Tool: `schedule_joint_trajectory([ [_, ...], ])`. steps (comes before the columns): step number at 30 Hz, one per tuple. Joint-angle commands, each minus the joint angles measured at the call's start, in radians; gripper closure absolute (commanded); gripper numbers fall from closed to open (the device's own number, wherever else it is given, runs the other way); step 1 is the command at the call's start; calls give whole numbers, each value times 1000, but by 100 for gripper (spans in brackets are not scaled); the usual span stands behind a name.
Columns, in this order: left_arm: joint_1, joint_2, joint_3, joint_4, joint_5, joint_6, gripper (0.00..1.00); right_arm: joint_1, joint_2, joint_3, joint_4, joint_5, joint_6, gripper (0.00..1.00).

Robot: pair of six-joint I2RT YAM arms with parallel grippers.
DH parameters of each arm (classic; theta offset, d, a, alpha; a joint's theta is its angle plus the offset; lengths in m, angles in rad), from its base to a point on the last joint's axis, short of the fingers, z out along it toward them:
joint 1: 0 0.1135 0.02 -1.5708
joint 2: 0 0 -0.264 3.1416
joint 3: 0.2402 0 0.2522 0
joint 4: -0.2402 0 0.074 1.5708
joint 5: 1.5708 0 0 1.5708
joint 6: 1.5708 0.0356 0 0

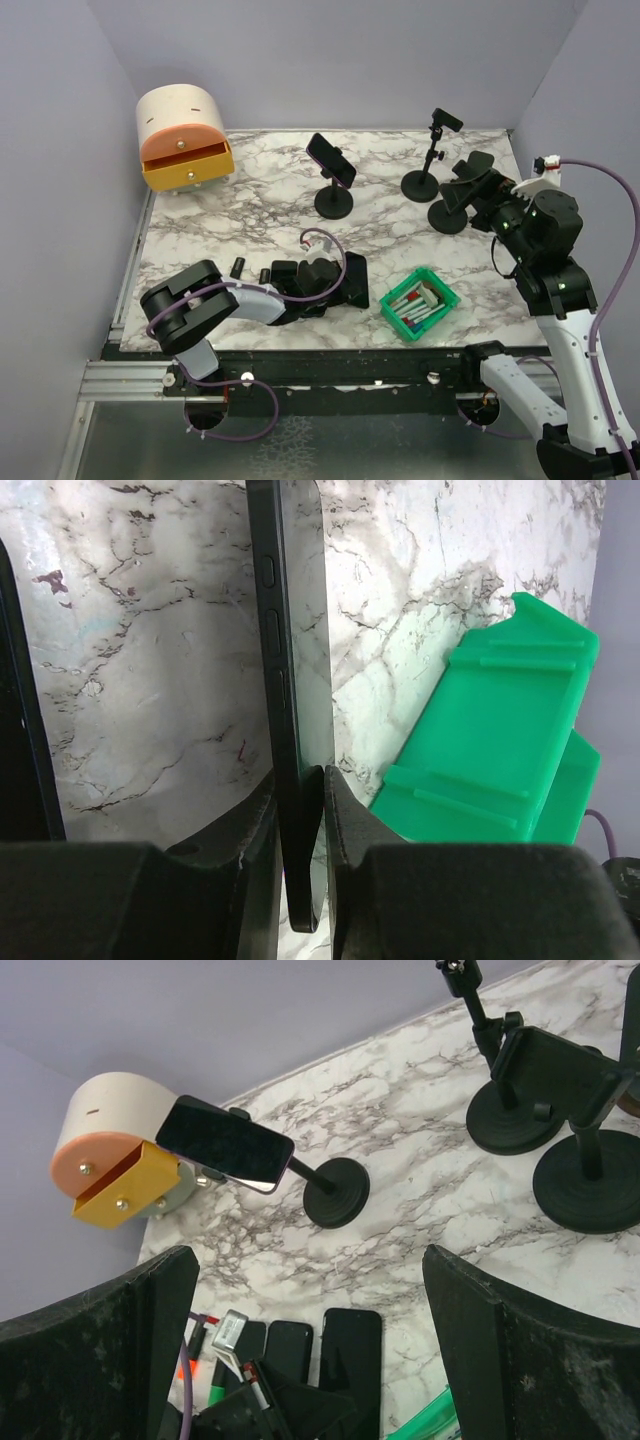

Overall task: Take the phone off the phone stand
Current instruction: Place the phone at the center of the board.

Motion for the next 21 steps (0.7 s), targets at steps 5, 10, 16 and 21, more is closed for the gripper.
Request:
schedule_joint_trajectory([
  [5,2,25,-43,-41,12,-27,77,20,-32,-37,-18,-32,7,0],
  [10,2,16,-48,-61,11,-12,68,21,-35,-47,-21,-46,4,0],
  [16,3,-24,-61,-99,-3,-3,60,22,-40,-46,-24,-49,-1,0],
  [21,3,-88,-70,-161,-23,7,54,23,-42,-49,-25,-47,-4,0],
])
